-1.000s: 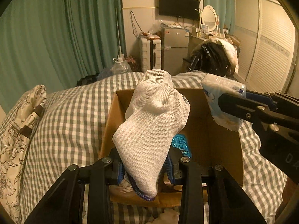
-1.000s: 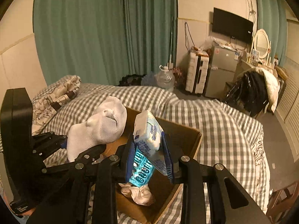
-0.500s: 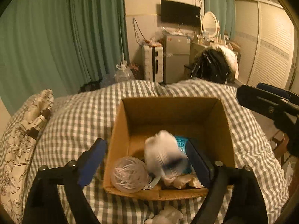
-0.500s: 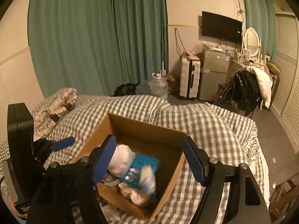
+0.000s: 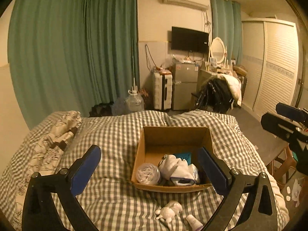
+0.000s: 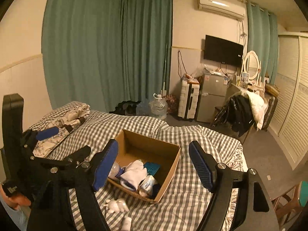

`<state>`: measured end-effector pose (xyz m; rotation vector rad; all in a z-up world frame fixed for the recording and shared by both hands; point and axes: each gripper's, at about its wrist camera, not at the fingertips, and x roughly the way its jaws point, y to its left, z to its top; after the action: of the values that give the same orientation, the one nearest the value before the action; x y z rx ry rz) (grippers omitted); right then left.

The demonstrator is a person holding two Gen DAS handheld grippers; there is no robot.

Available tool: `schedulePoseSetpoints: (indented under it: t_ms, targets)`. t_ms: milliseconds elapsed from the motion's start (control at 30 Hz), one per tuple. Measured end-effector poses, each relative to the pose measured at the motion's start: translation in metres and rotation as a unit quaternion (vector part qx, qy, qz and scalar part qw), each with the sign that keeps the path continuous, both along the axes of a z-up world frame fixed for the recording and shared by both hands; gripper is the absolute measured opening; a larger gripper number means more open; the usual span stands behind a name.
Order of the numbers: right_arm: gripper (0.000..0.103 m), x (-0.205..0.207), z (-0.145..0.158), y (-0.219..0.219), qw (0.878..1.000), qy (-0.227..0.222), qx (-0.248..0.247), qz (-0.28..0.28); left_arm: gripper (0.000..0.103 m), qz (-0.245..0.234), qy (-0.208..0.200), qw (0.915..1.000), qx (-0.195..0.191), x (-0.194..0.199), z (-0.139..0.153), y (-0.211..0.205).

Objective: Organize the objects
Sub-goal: 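Grasp the white BOP toothpaste tube with the right gripper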

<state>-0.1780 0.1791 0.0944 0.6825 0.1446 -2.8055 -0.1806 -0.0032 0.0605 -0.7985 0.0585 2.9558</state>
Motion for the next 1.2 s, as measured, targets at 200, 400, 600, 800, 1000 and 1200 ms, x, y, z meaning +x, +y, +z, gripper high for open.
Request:
schedulePoseSetpoints:
  t_ms: [200,400,600,800,1000,1200]
  targets:
    - [0.084,0.039,-0.008,-0.004,1.0,-0.007,0.009,-0.002,0.103,-0.002,-0.017,0.9996,0.02,0.036,-0.02,-0.018]
    - [0.085,0.044,-0.07,-0.015,0.998,-0.06,0.018,0.0,0.103,0.058,-0.047,0.9969,0.023,0.048,-0.072,-0.032]
    - [0.085,0.024,-0.156,-0.036,0.987,-0.15,0.052,0.01,0.103,0.083,-0.076,0.9936,-0.009,0.044,-0.122,-0.025]
    - [0.085,0.005,-0.222,-0.053,0.971,-0.221,0.089,0.012,0.103,0.092,-0.121,0.9882,-0.015,0.033,-0.157,-0.035]
    - [0.081,-0.004,-0.255,-0.063,0.955,-0.266,0.127,0.011,0.103,0.093,-0.143,0.9854,0.009,0.03,-0.167,-0.045]
    - [0.07,0.002,-0.271,-0.08,0.942,-0.281,0.182,0.033,0.103,0.097,-0.151,0.9834,0.025,0.031,-0.171,-0.05]
